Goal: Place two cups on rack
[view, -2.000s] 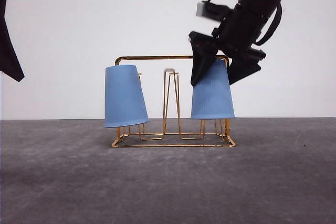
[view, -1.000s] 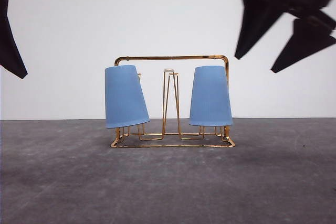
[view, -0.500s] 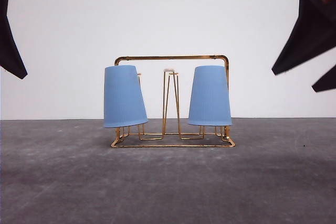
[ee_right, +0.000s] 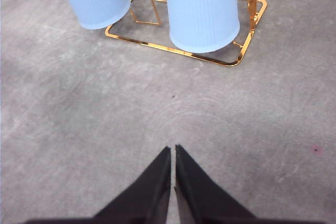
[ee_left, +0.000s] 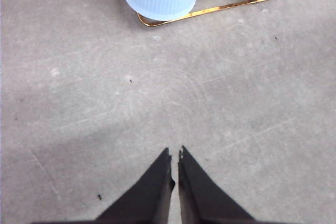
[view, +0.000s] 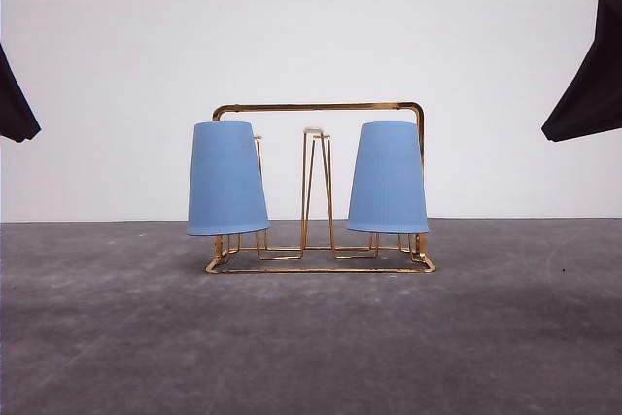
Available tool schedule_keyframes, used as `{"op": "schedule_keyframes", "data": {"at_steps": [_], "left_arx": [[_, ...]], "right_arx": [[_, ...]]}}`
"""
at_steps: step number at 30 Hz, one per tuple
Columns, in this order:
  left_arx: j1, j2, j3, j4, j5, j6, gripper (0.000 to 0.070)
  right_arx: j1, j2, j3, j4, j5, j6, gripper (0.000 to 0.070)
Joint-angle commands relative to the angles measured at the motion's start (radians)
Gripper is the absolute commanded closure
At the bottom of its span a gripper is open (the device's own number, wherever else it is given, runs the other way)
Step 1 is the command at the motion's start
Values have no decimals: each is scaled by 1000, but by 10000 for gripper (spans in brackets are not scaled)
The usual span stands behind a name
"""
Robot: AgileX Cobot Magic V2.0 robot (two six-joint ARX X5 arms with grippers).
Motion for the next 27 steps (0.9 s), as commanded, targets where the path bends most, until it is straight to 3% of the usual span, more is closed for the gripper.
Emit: {"op": "schedule_keyframes", "data": {"at_steps": [1, 7, 12, 21, 27], "left_arx": [[-4, 3, 5, 6, -4, 16, 700], [-4, 3, 5, 6, -4, 16, 700], [37, -93, -56, 29, -5, 76, 700], [320, -550, -433, 360, -10, 122, 700], [423, -757, -570, 402, -18, 122, 700]], "right_arx": [[5, 5, 7, 11, 0, -4, 690], [5, 5, 7, 11, 0, -4, 690], [5, 5, 7, 11, 0, -4, 690], [5, 5, 7, 11, 0, -4, 690], [5, 5, 7, 11, 0, -4, 690]]}}
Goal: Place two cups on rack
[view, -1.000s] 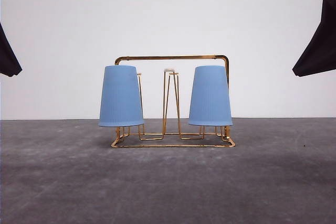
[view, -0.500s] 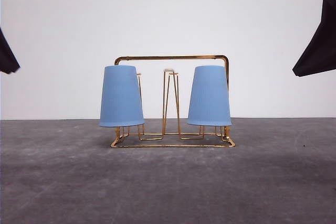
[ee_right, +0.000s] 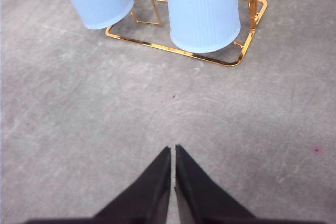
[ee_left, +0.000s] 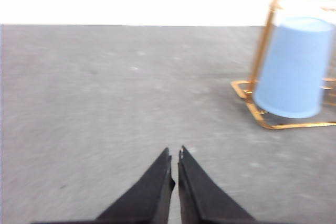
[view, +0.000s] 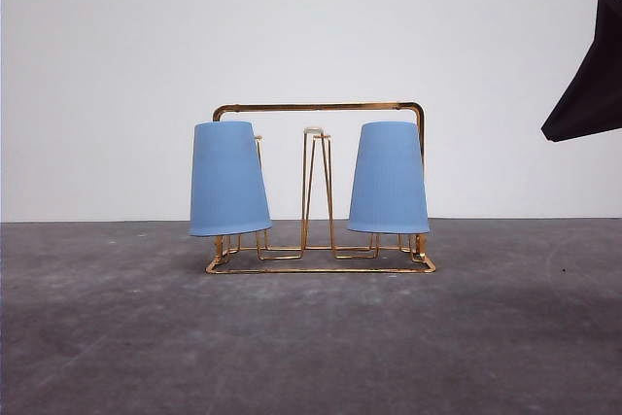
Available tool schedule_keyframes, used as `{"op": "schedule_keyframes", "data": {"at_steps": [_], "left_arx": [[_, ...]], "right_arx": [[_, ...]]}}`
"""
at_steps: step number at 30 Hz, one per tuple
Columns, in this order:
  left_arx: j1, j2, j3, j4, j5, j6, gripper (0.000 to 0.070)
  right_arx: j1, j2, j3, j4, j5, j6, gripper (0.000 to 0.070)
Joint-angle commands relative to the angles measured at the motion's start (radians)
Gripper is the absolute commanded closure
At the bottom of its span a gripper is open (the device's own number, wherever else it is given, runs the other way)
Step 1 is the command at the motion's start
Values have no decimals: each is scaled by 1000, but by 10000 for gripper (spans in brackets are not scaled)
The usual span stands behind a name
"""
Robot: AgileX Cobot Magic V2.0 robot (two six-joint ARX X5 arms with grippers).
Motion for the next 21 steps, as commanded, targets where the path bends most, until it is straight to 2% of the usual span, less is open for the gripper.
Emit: {"op": "schedule_keyframes", "data": {"at_steps": [1, 6, 21], "left_arx": [[14, -27, -16, 11, -6, 11, 700], [40, -47, -52, 12, -28, 11, 700], [14, -44, -73, 18, -35, 4, 700]], "right_arx": [[5, 6, 7, 10, 0, -4, 690], [5, 5, 7, 10, 0, -4, 690], [5, 6, 7, 13, 0, -4, 690]]}}
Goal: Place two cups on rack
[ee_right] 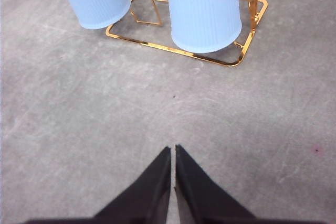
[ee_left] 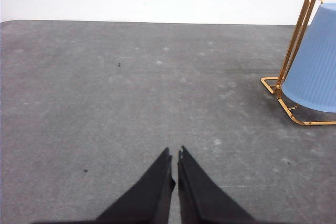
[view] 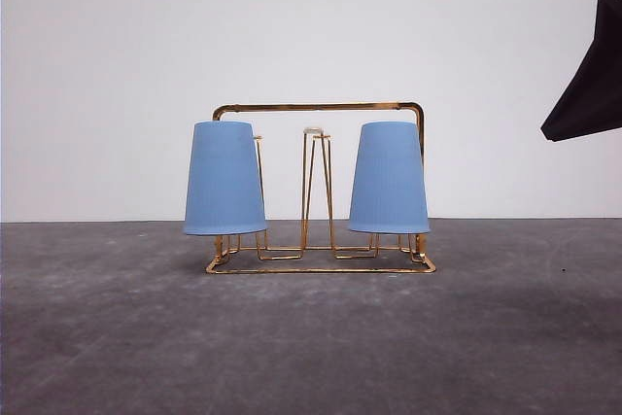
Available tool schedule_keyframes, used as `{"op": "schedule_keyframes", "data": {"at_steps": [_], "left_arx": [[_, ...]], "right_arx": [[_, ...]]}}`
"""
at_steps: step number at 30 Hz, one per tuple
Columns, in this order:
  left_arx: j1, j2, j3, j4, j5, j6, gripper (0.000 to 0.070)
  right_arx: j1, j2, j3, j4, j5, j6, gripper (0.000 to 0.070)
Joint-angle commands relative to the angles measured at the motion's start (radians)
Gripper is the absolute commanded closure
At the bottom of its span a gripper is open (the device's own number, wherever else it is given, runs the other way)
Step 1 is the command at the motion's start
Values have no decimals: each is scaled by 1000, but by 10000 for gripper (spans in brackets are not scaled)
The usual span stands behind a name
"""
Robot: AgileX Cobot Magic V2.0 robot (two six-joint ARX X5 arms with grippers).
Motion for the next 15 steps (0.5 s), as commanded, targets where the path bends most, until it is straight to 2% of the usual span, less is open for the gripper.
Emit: {"op": "schedule_keyframes", "data": {"at_steps": [1, 9, 11, 12, 15], "left_arx": [[0, -1, -14, -1, -1, 4, 700], [0, -1, -14, -1, -1, 4, 700], [0, -1, -14, -1, -1, 4, 700], [0, -1, -14, -1, -1, 4, 700], [0, -1, -14, -1, -1, 4, 700]], "right_arx": [[5, 5, 7, 12, 0, -4, 690], [5, 3, 7, 12, 0, -7, 690], [-10, -22, 6, 2, 42, -98, 690], [-24, -38, 2, -5, 75, -121, 690], [-95, -117, -52, 13, 126, -138, 690]]}}
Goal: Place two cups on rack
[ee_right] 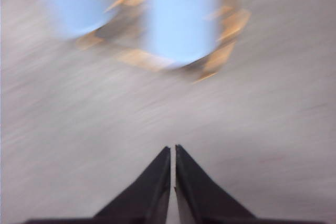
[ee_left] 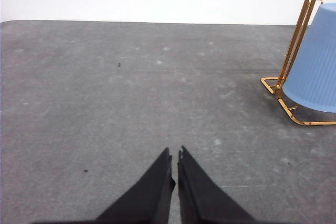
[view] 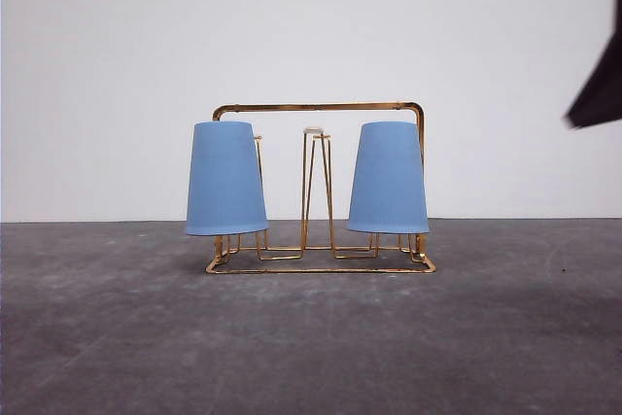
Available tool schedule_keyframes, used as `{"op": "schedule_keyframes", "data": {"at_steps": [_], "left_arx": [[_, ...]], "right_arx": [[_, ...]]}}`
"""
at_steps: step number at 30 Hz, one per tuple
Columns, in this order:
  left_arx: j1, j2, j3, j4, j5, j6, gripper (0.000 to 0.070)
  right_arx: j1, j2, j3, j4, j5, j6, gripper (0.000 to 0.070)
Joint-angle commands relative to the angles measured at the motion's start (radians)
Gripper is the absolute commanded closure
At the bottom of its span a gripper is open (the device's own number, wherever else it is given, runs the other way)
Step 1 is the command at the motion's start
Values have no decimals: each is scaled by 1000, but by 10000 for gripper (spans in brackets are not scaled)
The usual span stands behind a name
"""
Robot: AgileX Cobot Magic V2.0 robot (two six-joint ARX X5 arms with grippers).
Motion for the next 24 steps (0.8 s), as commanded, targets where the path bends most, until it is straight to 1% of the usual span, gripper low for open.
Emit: {"op": "schedule_keyframes", "data": {"at_steps": [1, 5, 9, 12, 15, 17, 24], "left_arx": [[0, -1, -14, -1, -1, 4, 700], [0, -1, -14, -1, -1, 4, 700], [0, -1, -14, -1, -1, 4, 700], [0, -1, -14, -1, -1, 4, 700], [0, -1, -14, -1, -1, 4, 700], [0, -1, -14, -1, -1, 4, 700], [0, -1, -14, -1, -1, 4, 700]], "right_arx": [[-43, -53, -49, 11, 15, -46, 690], [-161, -234, -181, 61, 34, -61, 689], [-265, -429, -292, 63, 53, -54, 689], [-311, -535, -348, 64, 53, -41, 690], [-339, -603, -385, 64, 53, -38, 690], [-346, -605, -404, 91, 54, -29, 690], [-340, -605, -404, 93, 57, -30, 689]]}}
